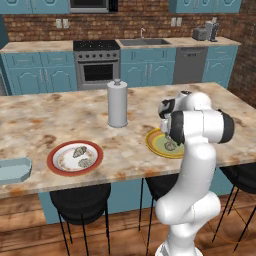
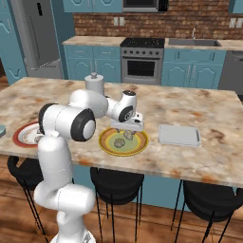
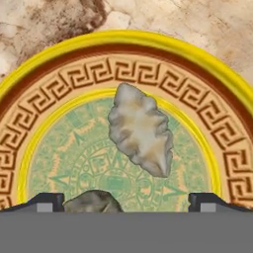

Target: Place two dumplings into each of the tupperware containers and then place the containers in the fridge.

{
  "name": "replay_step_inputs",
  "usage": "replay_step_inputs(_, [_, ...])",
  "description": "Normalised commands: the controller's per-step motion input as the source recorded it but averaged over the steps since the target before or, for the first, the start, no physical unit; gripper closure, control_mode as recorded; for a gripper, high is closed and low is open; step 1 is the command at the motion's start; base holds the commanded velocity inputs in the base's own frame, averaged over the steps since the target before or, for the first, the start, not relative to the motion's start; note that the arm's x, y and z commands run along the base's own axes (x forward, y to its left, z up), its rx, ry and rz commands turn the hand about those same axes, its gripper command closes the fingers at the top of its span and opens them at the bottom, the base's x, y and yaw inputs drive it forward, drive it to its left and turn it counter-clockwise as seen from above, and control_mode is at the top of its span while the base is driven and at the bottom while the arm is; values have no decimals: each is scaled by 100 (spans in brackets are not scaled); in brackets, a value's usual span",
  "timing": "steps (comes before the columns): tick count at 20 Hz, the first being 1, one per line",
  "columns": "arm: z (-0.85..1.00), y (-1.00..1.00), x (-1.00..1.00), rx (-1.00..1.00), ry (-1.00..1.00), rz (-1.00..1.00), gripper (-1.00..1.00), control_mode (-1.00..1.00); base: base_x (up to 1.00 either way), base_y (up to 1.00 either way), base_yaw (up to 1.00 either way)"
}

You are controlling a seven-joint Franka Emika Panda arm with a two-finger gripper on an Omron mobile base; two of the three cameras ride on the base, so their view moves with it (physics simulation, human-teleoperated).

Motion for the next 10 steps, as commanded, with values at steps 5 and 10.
replay_step_inputs(5, [-32,-4,27,1,2,1,-100,-100,0,0,0])
replay_step_inputs(10, [-37,0,25,0,1,1,-100,-100,0,0,0])
